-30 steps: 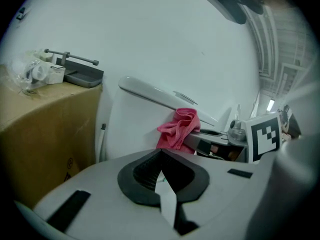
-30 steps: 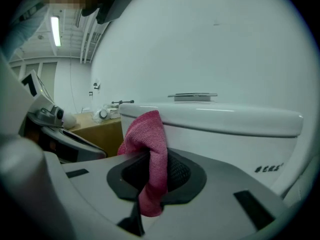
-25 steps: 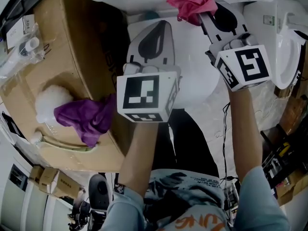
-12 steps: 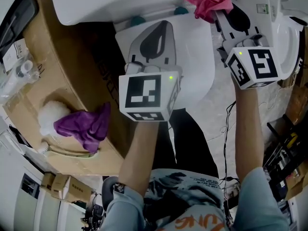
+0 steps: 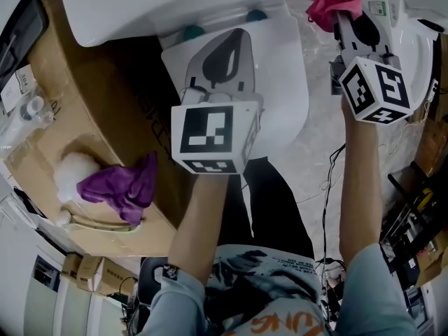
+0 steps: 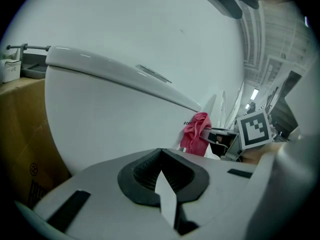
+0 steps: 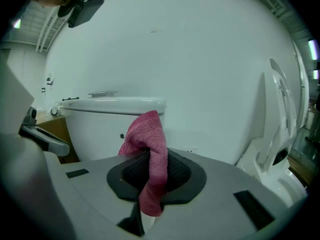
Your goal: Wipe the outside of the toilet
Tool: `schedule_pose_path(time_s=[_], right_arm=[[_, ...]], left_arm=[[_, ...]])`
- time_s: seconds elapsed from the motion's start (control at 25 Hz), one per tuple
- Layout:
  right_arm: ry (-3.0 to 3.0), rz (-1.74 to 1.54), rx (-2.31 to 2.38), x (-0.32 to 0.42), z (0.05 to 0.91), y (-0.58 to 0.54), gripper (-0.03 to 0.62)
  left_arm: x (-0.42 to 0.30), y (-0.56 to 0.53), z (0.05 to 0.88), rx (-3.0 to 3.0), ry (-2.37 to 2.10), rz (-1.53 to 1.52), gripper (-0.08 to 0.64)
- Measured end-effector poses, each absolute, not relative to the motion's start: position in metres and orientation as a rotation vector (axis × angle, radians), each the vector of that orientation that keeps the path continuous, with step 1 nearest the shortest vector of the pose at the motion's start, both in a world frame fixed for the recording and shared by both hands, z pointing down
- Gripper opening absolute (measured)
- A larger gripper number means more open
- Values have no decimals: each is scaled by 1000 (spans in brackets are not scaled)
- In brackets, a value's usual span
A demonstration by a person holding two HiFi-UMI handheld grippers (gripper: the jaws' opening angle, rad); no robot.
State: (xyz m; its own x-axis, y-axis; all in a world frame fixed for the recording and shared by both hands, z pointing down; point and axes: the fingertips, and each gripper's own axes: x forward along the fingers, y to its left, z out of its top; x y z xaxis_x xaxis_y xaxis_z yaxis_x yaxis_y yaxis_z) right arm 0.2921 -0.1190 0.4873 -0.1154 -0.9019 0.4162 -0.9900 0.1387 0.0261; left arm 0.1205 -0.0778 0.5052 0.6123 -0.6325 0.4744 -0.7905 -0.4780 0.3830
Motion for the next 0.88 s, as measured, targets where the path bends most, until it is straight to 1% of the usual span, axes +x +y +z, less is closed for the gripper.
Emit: schedule_pose_path(time_s=[0.16,0.4,0.72,0.88], right_arm=[[-2058,389,1893,296,488,-111,66],[-2112,442,1837,247,485,-82,66],[-2303,450,1570,136,489,-68,67],[-2424,459,1347,67,498,-69,66]], left_arm=[[106,-77,509,2236,-1153,362,25],[58,-66,518,2159,-1245,366,25],[-5,-48,526,2057,-1360,341,25],[-32,-39,532,1994,-1422,332,25]])
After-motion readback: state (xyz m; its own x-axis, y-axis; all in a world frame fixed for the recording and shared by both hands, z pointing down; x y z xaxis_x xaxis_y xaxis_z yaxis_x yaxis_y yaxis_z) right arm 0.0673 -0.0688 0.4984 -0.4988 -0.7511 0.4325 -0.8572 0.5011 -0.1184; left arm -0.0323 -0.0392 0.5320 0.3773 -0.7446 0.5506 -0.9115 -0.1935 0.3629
